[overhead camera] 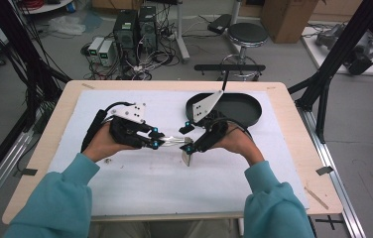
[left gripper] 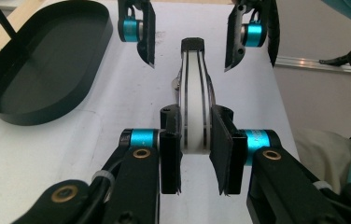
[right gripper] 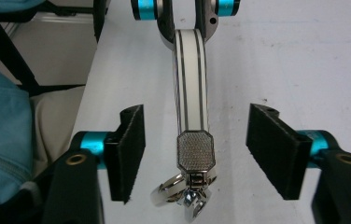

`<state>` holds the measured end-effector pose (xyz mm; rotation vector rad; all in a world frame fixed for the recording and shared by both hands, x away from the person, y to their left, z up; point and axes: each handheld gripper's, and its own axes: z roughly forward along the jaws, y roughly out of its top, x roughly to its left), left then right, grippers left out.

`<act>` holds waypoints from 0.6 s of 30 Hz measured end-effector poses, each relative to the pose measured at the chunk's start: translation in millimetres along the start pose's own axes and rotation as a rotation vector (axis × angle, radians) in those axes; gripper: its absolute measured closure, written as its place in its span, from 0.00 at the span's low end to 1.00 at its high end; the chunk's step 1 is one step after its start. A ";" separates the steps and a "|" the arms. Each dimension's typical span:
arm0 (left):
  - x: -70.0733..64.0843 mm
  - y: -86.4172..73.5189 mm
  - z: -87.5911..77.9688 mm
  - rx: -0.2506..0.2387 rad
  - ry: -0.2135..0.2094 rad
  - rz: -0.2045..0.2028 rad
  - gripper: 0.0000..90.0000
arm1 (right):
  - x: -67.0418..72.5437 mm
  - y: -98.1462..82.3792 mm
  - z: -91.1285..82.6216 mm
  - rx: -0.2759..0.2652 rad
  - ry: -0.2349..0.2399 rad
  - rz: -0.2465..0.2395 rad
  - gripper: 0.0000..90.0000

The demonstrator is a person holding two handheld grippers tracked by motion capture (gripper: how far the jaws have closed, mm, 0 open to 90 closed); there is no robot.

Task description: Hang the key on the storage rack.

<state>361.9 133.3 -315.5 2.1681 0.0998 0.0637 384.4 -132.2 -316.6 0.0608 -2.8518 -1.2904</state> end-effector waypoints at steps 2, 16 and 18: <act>0.0 -0.2 0.6 0.004 0.002 0.002 0.82 | -0.1 0.0 2.4 0.015 0.002 0.009 0.45; 0.2 -1.5 0.4 0.027 0.010 0.004 0.82 | -0.5 1.4 10.5 0.062 0.017 -0.008 0.60; 0.0 -1.8 -0.2 0.030 0.011 0.005 0.82 | -0.3 1.5 10.2 0.065 0.015 -0.009 0.63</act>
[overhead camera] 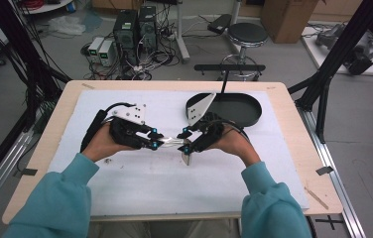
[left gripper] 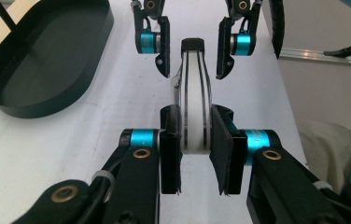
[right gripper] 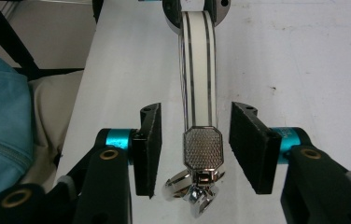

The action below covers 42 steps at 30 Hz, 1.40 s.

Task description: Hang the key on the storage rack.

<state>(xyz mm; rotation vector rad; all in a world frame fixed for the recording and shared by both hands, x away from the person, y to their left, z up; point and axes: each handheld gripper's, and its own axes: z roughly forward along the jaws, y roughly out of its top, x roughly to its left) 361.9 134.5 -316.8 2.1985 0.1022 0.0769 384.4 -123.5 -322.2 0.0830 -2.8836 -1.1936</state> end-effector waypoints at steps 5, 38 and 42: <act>0.2 -0.9 -2.6 0.000 0.005 0.000 0.82 | 0.9 -0.1 -1.1 0.013 -0.006 0.007 0.66; 1.4 -22.0 -15.6 -0.213 0.090 0.092 0.38 | 0.5 -2.6 -10.0 -0.007 -0.026 0.044 0.83; -2.9 -31.9 -22.5 -0.275 0.124 0.099 0.26 | -2.5 -7.5 -16.1 -0.044 -0.039 0.096 0.83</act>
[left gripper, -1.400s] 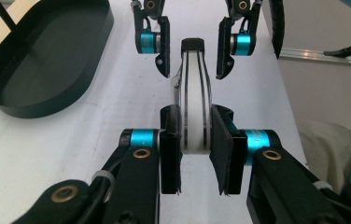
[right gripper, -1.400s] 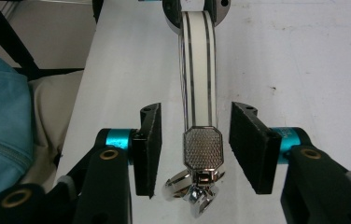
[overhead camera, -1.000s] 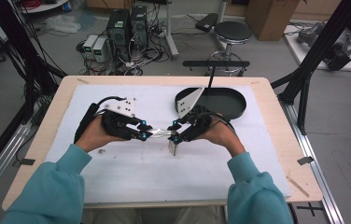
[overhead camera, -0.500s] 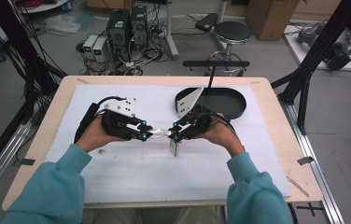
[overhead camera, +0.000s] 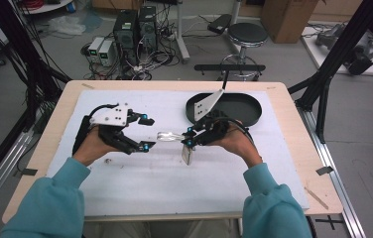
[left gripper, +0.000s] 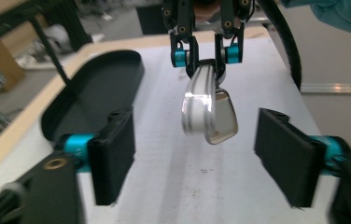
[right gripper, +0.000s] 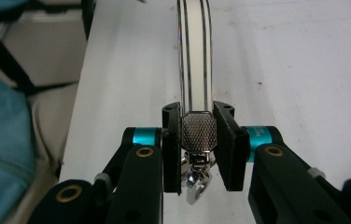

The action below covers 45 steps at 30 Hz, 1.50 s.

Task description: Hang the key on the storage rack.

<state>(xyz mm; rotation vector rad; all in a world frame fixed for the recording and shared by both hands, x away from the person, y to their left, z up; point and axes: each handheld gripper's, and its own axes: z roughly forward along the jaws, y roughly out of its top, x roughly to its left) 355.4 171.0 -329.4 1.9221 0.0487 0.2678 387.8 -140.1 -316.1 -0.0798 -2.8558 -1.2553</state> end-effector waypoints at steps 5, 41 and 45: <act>-3.5 -10.0 -14.4 -0.068 0.046 -0.085 0.06 | -3.1 -10.1 -15.3 -0.098 -0.047 0.069 0.83; -56.2 -109.8 -80.3 -0.231 0.524 -0.211 0.02 | -29.6 -47.3 -74.8 -0.352 -0.394 0.284 0.83; -60.9 -117.1 -81.0 -0.241 0.547 -0.224 0.02 | -33.7 -45.7 -74.0 -0.350 -0.395 0.301 0.83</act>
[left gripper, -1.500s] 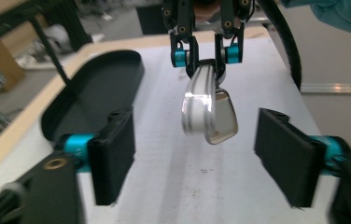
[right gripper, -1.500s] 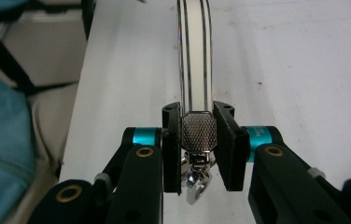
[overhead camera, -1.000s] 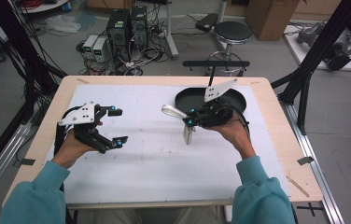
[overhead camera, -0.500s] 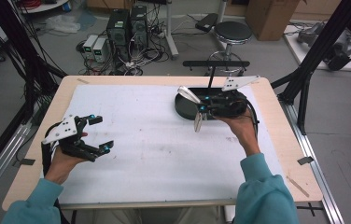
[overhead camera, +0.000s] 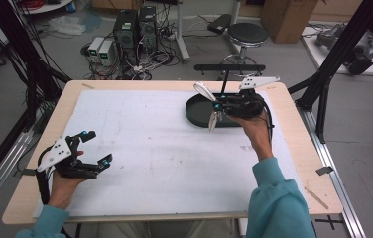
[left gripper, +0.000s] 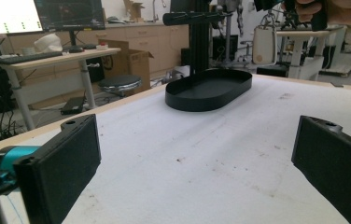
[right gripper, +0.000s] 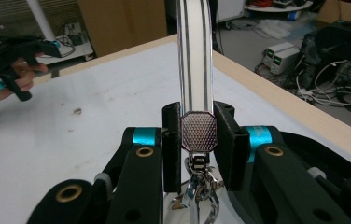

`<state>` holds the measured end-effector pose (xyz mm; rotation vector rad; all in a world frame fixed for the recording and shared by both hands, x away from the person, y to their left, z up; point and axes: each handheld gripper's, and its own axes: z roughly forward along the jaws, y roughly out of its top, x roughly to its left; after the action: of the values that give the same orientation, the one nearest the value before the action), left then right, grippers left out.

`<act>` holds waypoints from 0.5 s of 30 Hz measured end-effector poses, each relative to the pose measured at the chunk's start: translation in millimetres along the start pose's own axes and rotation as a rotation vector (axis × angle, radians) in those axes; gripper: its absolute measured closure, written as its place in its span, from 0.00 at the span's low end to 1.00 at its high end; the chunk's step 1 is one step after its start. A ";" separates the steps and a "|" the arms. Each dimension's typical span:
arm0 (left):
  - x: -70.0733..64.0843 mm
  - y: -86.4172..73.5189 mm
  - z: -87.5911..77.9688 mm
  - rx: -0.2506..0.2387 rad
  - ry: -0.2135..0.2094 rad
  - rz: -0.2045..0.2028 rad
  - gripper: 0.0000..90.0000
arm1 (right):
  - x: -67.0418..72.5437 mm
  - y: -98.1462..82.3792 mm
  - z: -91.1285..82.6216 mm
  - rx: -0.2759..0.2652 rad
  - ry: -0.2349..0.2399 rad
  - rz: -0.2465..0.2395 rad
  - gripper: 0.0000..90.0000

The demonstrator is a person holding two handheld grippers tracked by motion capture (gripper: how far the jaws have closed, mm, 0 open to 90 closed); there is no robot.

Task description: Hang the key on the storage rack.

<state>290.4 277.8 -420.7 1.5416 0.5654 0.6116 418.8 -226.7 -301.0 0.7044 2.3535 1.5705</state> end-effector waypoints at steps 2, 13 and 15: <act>-0.8 -2.8 -1.4 -0.001 0.013 -0.002 0.02 | -1.9 2.5 2.1 0.004 -0.003 0.001 0.83; -6.8 -16.7 -0.4 -0.018 0.052 0.012 0.02 | -17.4 14.1 13.4 0.026 -0.037 0.025 0.83; -7.2 -19.7 -1.0 -0.028 0.063 0.002 0.02 | -19.6 15.5 16.8 0.037 -0.049 0.026 0.83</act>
<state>284.6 274.8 -440.7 1.5013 0.6007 0.6683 447.1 -218.3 -295.1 0.7761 2.3530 1.5059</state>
